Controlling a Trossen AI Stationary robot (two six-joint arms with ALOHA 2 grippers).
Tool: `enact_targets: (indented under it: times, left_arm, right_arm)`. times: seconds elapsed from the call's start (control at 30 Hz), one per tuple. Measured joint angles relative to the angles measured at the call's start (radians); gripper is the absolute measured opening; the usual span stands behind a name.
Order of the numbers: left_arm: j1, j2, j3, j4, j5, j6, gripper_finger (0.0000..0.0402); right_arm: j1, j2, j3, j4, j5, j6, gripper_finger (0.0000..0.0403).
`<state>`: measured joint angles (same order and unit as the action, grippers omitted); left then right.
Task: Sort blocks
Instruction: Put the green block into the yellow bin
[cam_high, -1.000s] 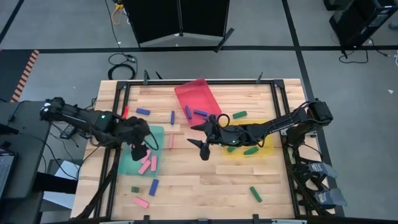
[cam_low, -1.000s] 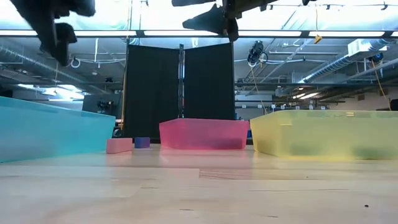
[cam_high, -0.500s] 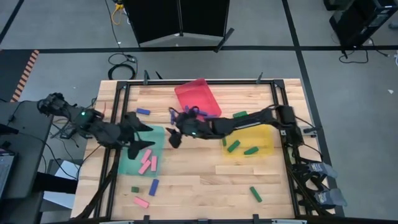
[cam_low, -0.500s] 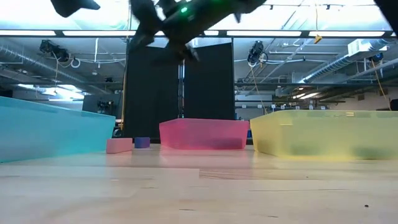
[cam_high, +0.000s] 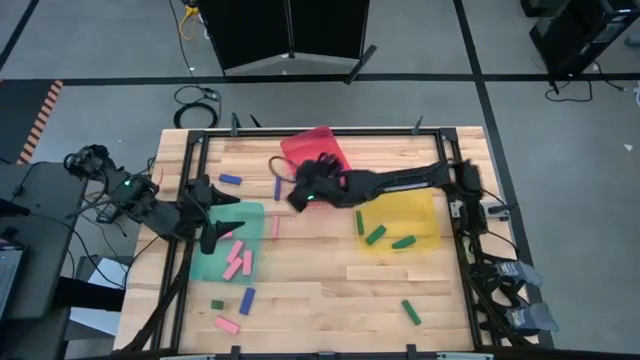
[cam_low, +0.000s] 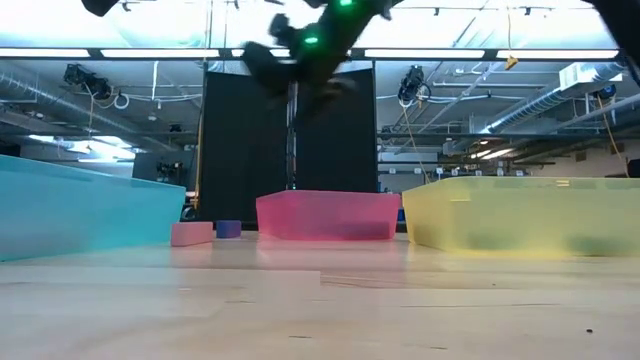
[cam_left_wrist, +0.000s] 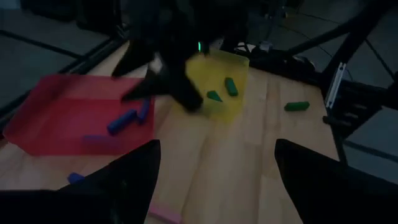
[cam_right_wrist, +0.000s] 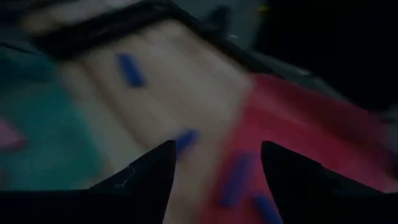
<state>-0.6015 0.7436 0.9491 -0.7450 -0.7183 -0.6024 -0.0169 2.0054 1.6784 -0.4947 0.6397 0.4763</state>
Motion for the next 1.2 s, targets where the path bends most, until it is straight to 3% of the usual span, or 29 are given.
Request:
enact_targets:
  times: [0.2,0.37,0.47,0.6,0.77,1.07,1.2]
  left_arm:
    - [-0.020,0.001,-0.086,0.051,-0.013,0.034,0.0323]
    - [-0.021,0.001,-0.175,0.163,-0.013,0.074,0.0323]
    - [-0.021,0.001,-0.217,0.261,-0.013,0.106,0.0323]
    - [-0.021,0.001,-0.237,0.315,-0.013,0.123,0.0323]
    - [-0.021,0.000,-0.237,0.316,-0.013,0.103,0.0323]
    - [-0.020,-0.001,-0.237,0.334,-0.036,0.102,0.0323]
    - [-0.020,-0.001,-0.237,0.334,-0.042,0.101,0.0323]
  right_arm:
    - [-0.080,-0.286,-0.311,-0.173,-0.004,-0.142,0.0254]
    - [-0.266,-0.493,-0.513,-0.315,-0.279,-0.328,0.0254]
    - [-0.376,-0.540,-0.586,-0.373,-0.345,-0.452,0.0247]
    - [-0.484,-0.534,-0.630,-0.381,-0.421,-0.659,0.0238]
    - [-0.556,-0.484,-0.630,-0.427,-0.508,-0.801,0.0238]
    - [-0.580,-0.385,-0.630,-0.431,-0.513,-0.895,0.0246]
    - [-0.592,-0.403,-0.630,-0.367,-0.492,-0.872,0.0245]
